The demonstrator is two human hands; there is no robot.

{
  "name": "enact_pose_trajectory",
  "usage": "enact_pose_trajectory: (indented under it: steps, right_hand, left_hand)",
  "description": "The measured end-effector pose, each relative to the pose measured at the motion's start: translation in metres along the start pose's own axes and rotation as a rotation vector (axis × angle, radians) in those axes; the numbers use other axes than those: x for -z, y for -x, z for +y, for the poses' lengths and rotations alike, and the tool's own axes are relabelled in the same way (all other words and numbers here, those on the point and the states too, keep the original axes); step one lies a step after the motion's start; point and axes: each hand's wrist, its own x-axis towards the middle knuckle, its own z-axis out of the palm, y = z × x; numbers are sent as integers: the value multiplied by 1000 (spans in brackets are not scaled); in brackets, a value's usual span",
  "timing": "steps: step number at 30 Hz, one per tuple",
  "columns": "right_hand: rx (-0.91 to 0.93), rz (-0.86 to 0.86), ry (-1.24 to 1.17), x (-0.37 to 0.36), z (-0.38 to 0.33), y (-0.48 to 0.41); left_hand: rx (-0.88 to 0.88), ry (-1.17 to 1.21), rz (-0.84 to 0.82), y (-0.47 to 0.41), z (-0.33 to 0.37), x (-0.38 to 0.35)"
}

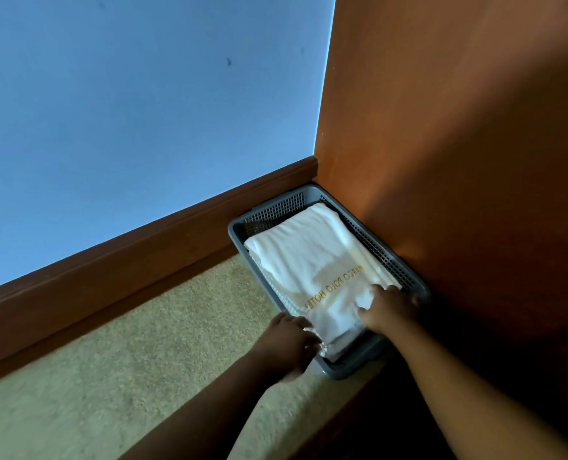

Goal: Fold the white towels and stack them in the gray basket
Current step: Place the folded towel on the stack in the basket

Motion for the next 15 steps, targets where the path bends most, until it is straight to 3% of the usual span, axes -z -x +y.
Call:
enact_pose_trajectory:
  steps: [3,7,11,15]
  right_hand:
    - [65,142,-122,3,-18,45]
    - [222,226,-327,0,-64,118]
    - [437,181,-489,-17,-123,196]
    - [579,147,-504,-42,-182,271]
  left_hand:
    - [52,152,171,57,-26,-2]
    - [145,232,251,140,-63,1]
    - [218,338,279,221,-101,8]
    - [311,422,333,308,-133,6]
